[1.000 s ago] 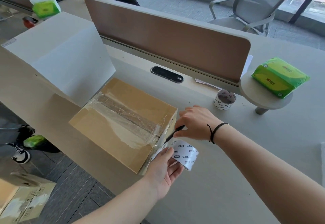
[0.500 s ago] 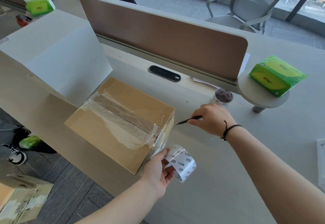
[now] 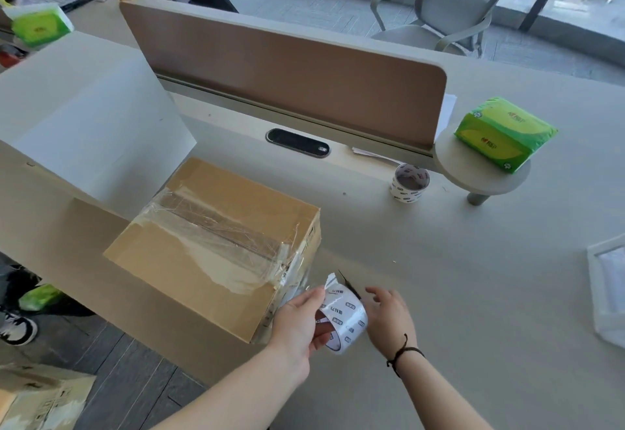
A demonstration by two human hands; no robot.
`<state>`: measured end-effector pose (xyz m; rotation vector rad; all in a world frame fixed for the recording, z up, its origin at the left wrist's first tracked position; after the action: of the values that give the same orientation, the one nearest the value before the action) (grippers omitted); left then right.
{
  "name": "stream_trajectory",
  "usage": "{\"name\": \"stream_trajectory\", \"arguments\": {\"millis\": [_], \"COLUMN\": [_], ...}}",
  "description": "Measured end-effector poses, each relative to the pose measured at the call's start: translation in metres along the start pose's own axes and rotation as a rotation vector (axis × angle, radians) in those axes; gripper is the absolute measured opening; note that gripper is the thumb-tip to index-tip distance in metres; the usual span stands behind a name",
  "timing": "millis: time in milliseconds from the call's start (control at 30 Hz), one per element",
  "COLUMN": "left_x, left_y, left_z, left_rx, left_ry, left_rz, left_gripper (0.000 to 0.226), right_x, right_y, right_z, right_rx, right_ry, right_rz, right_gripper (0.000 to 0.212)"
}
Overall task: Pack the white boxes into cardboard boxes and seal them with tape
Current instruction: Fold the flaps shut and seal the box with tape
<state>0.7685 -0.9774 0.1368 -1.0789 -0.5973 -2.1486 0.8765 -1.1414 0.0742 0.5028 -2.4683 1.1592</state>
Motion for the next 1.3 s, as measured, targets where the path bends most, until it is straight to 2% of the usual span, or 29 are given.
{"name": "stream_trajectory", "arguments": {"millis": [67,200,300,367,433,500,633,767,900,1067,1300], "left_x": [-0.001,0.002,0.006,0.006,0.006,0.007,0.01,0.002,-0.005,-0.012,-0.03], "left_y": [0.004,0.015,0.024,0.029,0.033,0.038,0.057,0.074,0.091,0.115,0.175], "left_z": [0.005,0.017,0.028,0.035,0.04,0.046,0.061,0.066,0.067,0.071,0.081], "left_rx": [-0.019,-0.057,-0.107,-0.17,-0.226,-0.267,-0.357,-0.389,-0.368,-0.352,-0.426], "left_ry": [0.03,0.08,0.123,0.179,0.222,0.263,0.353,0.356,0.358,0.354,0.281], "left_rz": [-0.015,-0.069,-0.132,-0.158,-0.167,-0.177,-0.239,-0.265,-0.271,-0.273,-0.384], "left_gripper": [0.015,0.015,0.014,0.014,0.014,0.015,0.021,0.015,0.018,0.016,0.012], "right_x": [0.0,0.017,0.029,0.036,0.041,0.042,0.041,0.036,0.027,0.013,-0.012], "right_y": [-0.014,-0.016,-0.016,-0.017,-0.019,-0.02,-0.028,-0.04,-0.058,-0.076,-0.107], "right_z": [-0.018,-0.061,-0.076,-0.082,-0.088,-0.09,-0.085,-0.08,-0.072,-0.061,-0.036], "right_rx": [-0.17,-0.627,-0.892,-0.921,-0.832,-0.791,-0.878,-0.898,-0.851,-0.835,-0.79], "right_ry": [0.006,0.031,0.049,0.016,-0.041,-0.065,-0.05,0.003,0.065,0.147,0.261], "right_rz": [-0.018,-0.274,-0.394,-0.455,-0.481,-0.464,-0.424,-0.329,-0.231,-0.16,0.058], "right_gripper": [0.029,0.02,0.021,0.028,0.042,0.048,0.053,0.057,0.039,0.038,0.033]}}
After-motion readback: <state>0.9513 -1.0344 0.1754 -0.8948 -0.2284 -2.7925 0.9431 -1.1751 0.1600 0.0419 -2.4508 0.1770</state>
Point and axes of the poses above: each hand's wrist, its own x-axis away from the middle knuckle, its own y-axis out of the palm, z = x × y, the point moved 10 cm from there along -x, towards the middle knuckle, and after that the axes turned 1 degree about x, right-handed, at the moved point
